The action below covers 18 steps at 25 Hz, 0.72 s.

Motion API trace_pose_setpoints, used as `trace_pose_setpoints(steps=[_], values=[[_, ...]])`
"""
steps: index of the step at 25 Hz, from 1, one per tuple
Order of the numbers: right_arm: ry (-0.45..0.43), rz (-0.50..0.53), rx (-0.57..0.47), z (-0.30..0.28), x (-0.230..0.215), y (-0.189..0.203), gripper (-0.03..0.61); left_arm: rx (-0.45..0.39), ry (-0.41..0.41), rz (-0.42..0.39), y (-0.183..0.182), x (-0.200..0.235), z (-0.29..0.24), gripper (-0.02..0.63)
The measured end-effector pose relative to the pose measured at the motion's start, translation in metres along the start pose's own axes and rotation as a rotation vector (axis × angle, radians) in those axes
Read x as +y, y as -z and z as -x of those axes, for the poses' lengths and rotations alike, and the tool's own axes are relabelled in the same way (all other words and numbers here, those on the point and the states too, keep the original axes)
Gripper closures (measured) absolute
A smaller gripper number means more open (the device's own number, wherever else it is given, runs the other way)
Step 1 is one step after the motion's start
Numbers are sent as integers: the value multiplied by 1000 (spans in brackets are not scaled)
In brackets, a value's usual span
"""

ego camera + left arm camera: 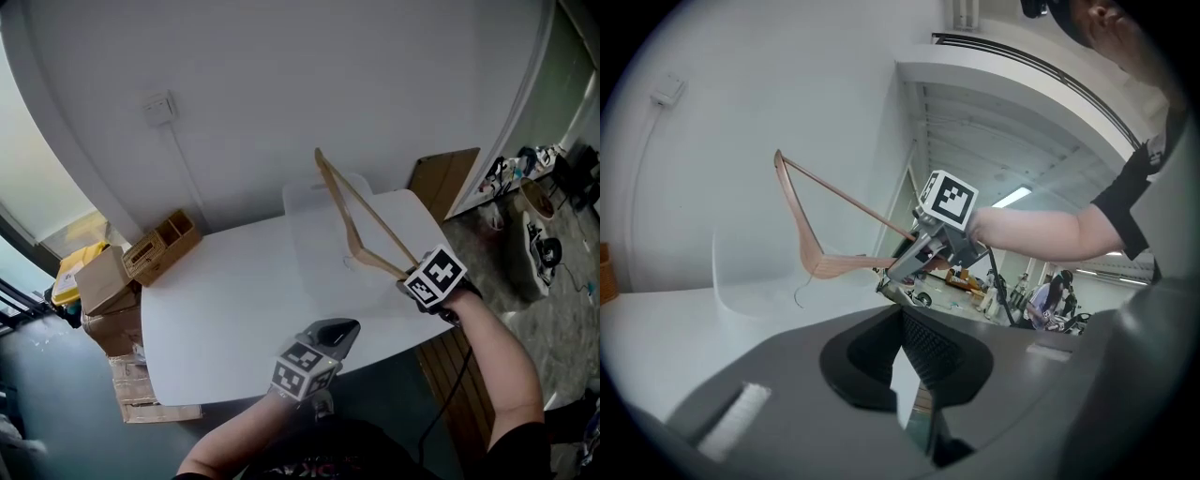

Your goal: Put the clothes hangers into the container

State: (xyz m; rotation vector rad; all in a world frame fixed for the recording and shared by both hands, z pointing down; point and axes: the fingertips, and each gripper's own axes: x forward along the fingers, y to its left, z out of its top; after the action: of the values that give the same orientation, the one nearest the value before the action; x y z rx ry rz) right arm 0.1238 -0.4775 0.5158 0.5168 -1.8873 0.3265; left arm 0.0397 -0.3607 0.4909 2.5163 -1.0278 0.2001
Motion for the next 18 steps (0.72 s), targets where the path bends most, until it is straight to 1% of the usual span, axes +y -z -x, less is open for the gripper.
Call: trace_pose_setpoints(steps=[6,11,13,18], values=[[-24,21,105,-12,1,-3,518,23,-22,-16,-4,13,-4,609],[-29,61,269,-13,-9,1,518,34,-22,-22,-10,16,-15,609],[-20,79,331,-13,-13,2,518,37,-11,-20,-11,14,-18,609],[-15,107,455,-14,-17,-5,518,32,11,-17,-14,10,-22,609]])
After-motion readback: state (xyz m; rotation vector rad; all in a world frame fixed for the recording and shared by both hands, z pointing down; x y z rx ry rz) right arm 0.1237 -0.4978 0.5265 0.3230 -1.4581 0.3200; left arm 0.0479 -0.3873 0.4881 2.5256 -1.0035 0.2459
